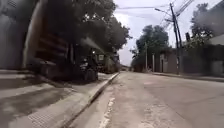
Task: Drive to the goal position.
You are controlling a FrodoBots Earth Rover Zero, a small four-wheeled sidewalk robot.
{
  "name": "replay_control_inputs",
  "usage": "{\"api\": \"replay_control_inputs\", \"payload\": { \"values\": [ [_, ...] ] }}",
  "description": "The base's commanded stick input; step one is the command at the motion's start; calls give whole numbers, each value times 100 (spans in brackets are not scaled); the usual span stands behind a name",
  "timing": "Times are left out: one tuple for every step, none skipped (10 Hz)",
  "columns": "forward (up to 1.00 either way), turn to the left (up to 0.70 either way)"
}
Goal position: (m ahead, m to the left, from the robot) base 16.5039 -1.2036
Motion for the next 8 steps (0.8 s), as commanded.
{"api": "replay_control_inputs", "payload": {
  "values": [
    [70, -35],
    [70, -35],
    [70, -35],
    [70, -27],
    [70, -10],
    [70, 0],
    [70, 0],
    [70, 0]
  ]
}}
